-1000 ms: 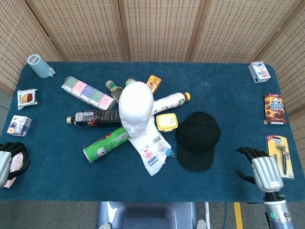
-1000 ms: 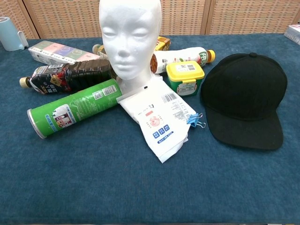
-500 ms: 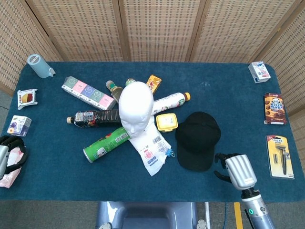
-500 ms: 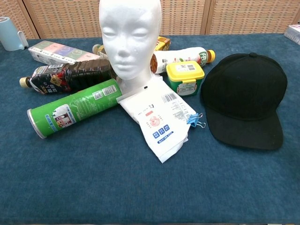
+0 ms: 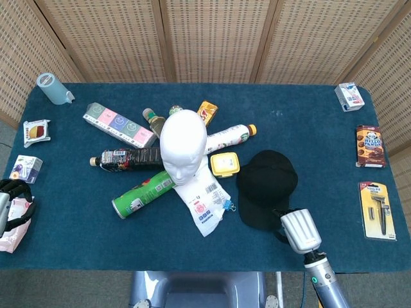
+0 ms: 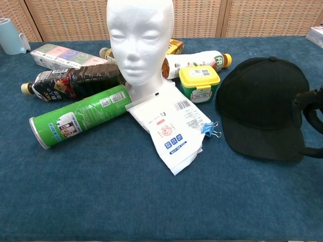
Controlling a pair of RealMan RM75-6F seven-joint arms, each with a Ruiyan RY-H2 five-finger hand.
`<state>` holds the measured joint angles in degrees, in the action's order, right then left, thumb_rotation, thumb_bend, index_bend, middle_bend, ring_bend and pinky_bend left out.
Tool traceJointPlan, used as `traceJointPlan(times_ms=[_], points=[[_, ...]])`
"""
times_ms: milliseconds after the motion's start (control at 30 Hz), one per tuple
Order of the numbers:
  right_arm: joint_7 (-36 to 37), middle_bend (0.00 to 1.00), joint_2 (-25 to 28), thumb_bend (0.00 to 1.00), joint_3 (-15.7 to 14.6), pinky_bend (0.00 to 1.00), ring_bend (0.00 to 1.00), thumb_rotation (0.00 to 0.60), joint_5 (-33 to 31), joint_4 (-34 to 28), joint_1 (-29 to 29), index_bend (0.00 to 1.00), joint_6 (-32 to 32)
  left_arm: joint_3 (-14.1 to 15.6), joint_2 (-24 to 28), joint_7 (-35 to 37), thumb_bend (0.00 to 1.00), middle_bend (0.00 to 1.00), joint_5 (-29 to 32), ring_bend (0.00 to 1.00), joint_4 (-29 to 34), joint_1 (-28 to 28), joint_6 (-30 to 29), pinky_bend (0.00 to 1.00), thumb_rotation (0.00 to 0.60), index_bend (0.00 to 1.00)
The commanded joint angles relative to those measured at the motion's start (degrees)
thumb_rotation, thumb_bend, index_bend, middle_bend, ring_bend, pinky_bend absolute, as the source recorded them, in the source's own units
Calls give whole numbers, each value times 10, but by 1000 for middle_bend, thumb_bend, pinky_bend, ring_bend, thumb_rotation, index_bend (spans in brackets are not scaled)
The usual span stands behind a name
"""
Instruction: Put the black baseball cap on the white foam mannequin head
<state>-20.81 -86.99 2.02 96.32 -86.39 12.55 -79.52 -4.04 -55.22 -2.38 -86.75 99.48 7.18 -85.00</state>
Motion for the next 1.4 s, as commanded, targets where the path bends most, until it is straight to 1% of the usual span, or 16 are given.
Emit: traceJointPlan(times_ms=[33, 200, 467, 933, 1400], points=[[-1, 752, -15, 110, -4, 833, 822, 600, -5, 12, 4, 561, 9, 1, 0, 3, 313, 444, 0, 355, -3, -2, -2, 372, 600, 580], [-8, 764, -39, 110, -3, 850, 839, 600, -11, 35, 7, 561, 8, 3, 1, 10, 312, 443, 6, 355, -10, -5, -1, 372, 600, 580], [-25, 775, -61, 110, -1, 864, 852, 600, -25, 47, 11, 561, 16, 5, -3, 22, 312, 443, 7, 355, -20, -6, 0, 372, 600, 580], [-44, 775, -86, 109, -2, 865, 854, 600, -42, 59, 16, 561, 24, 8, -6, 41, 313, 444, 8, 355, -39, -11, -3, 372, 600, 580], [-38, 772, -115, 109, 3, 865, 854, 600, -57, 105, 21, 562, 23, 11, -7, 51, 313, 444, 8, 355, -47, -16, -7, 372, 600, 580]])
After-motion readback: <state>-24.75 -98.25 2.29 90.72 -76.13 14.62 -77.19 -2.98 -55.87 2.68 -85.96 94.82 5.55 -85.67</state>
